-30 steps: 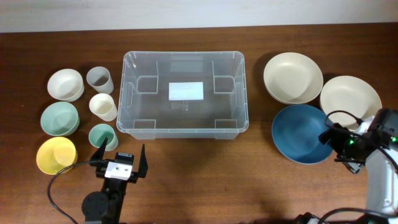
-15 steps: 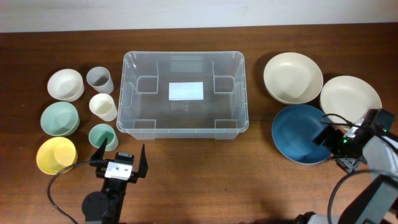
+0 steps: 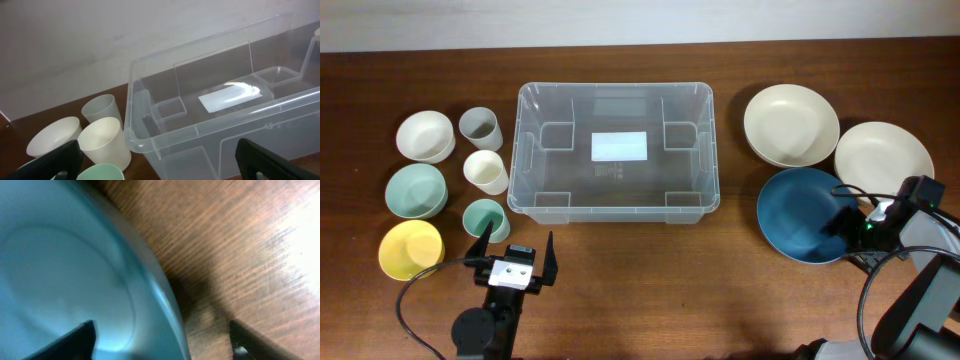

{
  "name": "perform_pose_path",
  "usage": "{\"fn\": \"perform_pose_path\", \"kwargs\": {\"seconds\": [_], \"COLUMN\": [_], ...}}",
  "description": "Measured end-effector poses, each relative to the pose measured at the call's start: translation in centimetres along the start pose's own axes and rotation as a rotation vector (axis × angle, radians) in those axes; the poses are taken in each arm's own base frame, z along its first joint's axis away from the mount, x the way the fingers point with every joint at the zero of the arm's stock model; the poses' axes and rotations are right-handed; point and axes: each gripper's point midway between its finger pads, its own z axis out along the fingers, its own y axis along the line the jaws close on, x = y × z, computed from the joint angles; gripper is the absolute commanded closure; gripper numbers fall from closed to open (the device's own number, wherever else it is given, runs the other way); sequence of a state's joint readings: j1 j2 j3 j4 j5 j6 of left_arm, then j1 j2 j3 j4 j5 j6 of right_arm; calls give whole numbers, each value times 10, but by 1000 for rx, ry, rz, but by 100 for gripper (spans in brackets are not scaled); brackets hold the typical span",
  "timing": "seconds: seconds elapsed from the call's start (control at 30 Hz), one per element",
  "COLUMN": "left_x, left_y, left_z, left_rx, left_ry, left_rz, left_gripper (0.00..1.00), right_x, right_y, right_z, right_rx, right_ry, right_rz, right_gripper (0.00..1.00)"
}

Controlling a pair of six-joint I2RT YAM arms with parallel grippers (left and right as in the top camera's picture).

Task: Pack container
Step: 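Close the right gripper on the teal bowl's rim, then lift the teal bowl and carry it left into the bin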

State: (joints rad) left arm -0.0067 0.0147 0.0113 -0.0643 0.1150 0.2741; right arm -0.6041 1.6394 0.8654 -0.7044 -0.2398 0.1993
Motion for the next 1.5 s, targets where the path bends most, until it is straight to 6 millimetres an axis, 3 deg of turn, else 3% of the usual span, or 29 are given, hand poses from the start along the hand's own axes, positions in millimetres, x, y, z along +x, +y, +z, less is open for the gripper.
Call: {"fn": "perform_pose_path", "kwargs": {"seconds": [0.23,0.43,0.87,1.1,1.27,1.37,1.5], "left_x": [0,0,0,0,0,0,0], "left_y": [0,0,0,0,0,0,0], "left_z": [0,0,0,0,0,0,0], "left_rx": [0,0,0,0,0,0,0], "left_ry": [0,0,0,0,0,0,0], "left_rz": [0,0,0,0,0,0,0], "left_gripper": [0,0,0,0,0,0,0], "right_x": [0,1,22,40,46,32,12], "right_y": [1,1,0,14,24,36,56], "right_z": [0,0,-1,-7,-32,-64,-124], "right_rx": [-6,-9,-7,-89,-117,-135,-168], "right_ry": [0,3,91,166,173,116,0], "right_rz": [12,14,47,77,78,60,19], "right_gripper": [67,96,96,96,96,96,97]}}
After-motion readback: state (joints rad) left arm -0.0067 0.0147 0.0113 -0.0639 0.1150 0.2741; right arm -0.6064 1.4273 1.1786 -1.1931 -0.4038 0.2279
